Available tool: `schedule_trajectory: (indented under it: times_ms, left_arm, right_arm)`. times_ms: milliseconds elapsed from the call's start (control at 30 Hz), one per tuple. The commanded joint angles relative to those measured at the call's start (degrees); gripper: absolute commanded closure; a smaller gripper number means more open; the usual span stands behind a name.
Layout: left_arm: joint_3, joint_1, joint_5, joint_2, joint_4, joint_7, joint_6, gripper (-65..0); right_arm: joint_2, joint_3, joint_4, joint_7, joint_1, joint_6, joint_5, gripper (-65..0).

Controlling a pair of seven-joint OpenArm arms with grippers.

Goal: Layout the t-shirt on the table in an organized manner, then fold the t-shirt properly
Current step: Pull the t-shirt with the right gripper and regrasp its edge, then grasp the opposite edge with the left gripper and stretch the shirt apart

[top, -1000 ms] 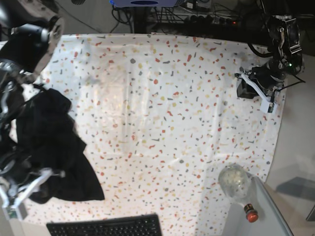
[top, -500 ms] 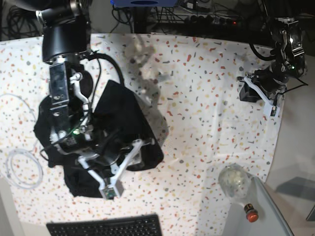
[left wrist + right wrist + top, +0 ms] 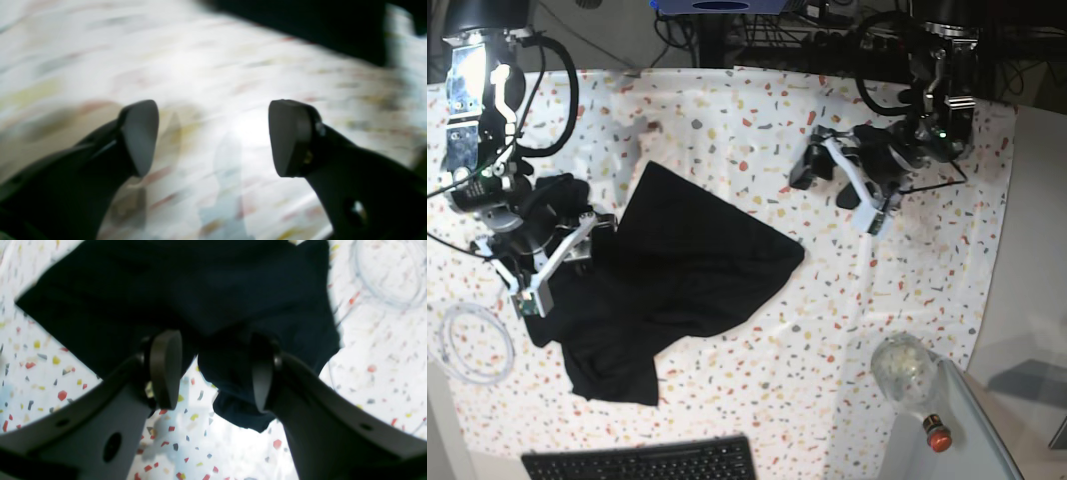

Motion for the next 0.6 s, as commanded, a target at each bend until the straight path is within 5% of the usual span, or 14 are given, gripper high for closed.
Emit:
schedule_trajectory:
  times_ms: [0,267,567]
  left_arm:
    - [0.8,-1.5,-0.9,1.4,0.5,-1.1,-0.1,-50.4]
    - [2.7,-5.6,-0.9,13.0,-10.5,-1.1,-0.1,-51.3]
    - [2.7,-12.3,-0.9,16.9,-27.2,-1.2,-0.1,-50.4]
  right_arm:
    - [0.5,0.6,1.1,2.0,0.0,-0.1,-0.1,-30.0]
    - [1.2,0.6,1.1,2.6,-3.2,-0.1,-0.2,-30.0]
    - [1.3,0.7,1.1,2.9,-4.5,-0.1,-0.2,-30.0]
